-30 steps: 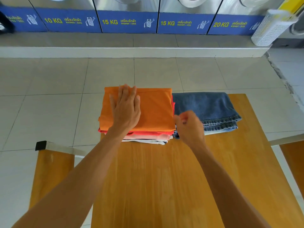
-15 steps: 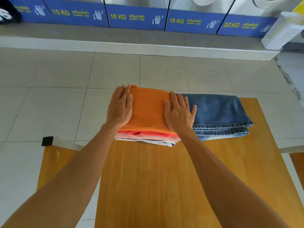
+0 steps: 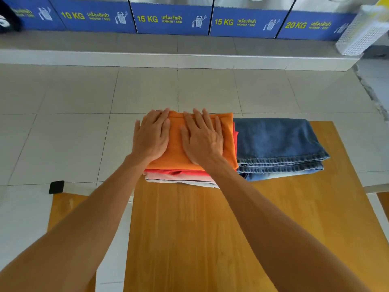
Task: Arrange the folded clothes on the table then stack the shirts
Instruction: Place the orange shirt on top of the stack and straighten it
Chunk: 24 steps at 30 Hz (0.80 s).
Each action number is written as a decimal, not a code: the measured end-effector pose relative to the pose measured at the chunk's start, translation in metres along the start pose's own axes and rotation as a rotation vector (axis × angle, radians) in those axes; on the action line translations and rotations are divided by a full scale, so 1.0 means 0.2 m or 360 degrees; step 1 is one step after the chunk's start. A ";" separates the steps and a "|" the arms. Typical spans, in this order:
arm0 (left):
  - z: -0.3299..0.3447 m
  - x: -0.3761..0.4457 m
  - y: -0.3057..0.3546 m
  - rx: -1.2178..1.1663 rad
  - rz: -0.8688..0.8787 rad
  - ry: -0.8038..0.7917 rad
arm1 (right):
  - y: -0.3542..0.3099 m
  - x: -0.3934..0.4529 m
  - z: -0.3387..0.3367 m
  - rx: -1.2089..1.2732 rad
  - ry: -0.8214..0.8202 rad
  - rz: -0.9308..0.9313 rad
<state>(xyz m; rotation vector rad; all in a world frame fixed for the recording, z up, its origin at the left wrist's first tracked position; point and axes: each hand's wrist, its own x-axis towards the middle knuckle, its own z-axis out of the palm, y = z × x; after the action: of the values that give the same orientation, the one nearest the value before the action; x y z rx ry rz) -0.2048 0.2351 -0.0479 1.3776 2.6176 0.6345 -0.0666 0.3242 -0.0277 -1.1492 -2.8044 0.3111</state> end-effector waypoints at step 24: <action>-0.09 0.00 -0.02 -0.0534 -0.0564 -0.0174 | 0.34 -0.10 -0.04 0.0136 -0.0004 0.0383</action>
<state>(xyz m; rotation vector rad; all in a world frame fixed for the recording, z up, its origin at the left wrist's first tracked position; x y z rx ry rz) -0.2143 0.2271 -0.0328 0.8061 2.4366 0.8633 -0.0039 0.3584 -0.0345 -1.4681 -2.6266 0.4465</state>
